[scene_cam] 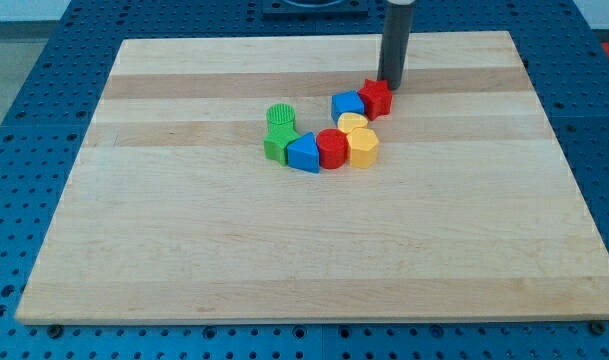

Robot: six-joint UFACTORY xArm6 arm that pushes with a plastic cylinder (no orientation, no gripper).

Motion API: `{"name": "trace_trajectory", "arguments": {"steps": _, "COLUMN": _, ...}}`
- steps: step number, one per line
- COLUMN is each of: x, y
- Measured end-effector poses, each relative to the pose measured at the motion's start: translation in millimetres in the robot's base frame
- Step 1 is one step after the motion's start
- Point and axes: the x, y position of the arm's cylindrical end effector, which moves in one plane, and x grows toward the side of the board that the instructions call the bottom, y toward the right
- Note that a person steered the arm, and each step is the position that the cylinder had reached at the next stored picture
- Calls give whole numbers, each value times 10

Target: Push the red star to the left side of the blue cube

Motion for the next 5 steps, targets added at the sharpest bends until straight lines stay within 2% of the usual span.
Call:
{"name": "trace_trajectory", "arguments": {"steps": 1, "x": 0, "y": 334}}
{"name": "trace_trajectory", "arguments": {"steps": 2, "x": 216, "y": 444}}
{"name": "trace_trajectory", "arguments": {"steps": 3, "x": 518, "y": 256}}
{"name": "trace_trajectory", "arguments": {"steps": 5, "x": 519, "y": -53}}
